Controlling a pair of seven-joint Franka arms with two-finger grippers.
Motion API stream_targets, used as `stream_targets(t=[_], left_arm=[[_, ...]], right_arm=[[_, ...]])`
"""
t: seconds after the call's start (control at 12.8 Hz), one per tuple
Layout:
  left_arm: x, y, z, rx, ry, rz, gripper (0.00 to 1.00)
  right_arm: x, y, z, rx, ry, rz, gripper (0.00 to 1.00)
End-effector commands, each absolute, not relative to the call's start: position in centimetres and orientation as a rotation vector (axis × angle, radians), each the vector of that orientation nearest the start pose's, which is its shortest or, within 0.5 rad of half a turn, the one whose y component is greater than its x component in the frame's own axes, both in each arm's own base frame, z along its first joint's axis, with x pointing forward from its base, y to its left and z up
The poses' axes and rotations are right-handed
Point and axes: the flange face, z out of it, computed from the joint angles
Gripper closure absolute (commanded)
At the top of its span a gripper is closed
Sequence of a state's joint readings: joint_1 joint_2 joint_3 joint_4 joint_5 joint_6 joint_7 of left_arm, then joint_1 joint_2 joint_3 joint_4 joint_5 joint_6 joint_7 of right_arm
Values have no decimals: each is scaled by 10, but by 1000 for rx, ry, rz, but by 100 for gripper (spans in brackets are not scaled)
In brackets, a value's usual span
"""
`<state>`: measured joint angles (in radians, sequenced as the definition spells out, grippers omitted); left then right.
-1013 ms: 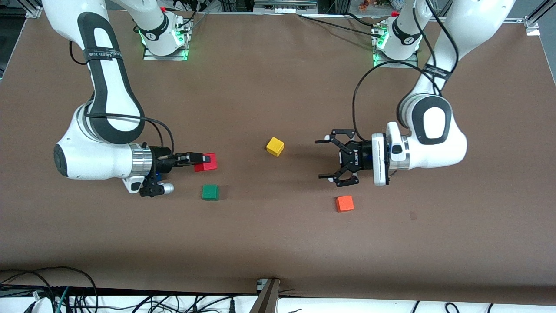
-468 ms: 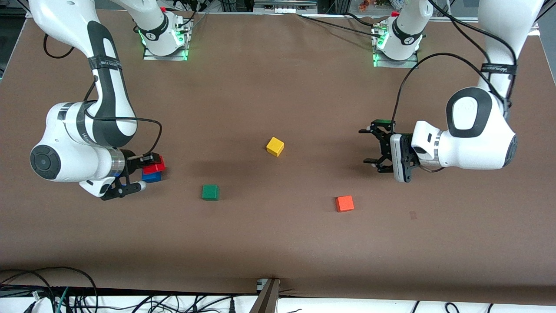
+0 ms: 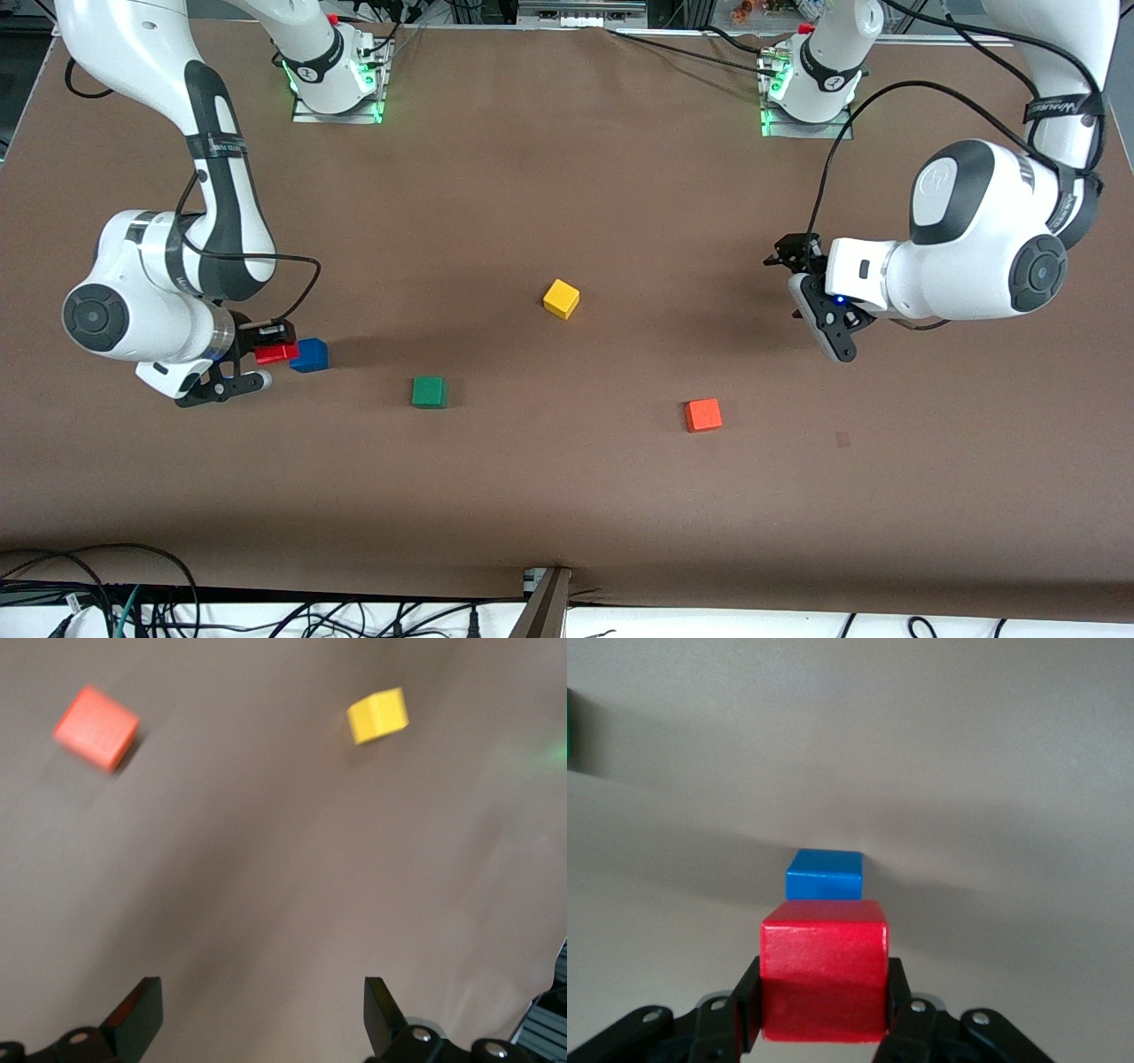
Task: Pass red block to right arm, stack on blue
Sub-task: 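Lower the red cube onto the blue cube with the right gripper, then open the right gripper and release the red cube on the blue cube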
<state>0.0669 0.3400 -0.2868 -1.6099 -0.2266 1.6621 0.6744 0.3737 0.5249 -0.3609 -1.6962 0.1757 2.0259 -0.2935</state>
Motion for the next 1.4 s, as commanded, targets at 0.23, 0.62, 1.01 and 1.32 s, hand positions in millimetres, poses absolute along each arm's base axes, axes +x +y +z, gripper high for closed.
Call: stream_targets(t=[0.23, 0.62, 1.01, 1.32], left_arm=[[617, -114, 512, -3074, 966, 371, 0], [606, -92, 593, -3002, 704, 147, 0], [569, -16, 630, -3197, 348, 58, 0], [546, -20, 627, -3011, 354, 21, 0]], right_arm=[[632, 44, 283, -3138, -407, 134, 66], [630, 57, 278, -3141, -383, 125, 66], [622, 54, 265, -3146, -378, 123, 66], [622, 54, 264, -3145, -380, 125, 66]])
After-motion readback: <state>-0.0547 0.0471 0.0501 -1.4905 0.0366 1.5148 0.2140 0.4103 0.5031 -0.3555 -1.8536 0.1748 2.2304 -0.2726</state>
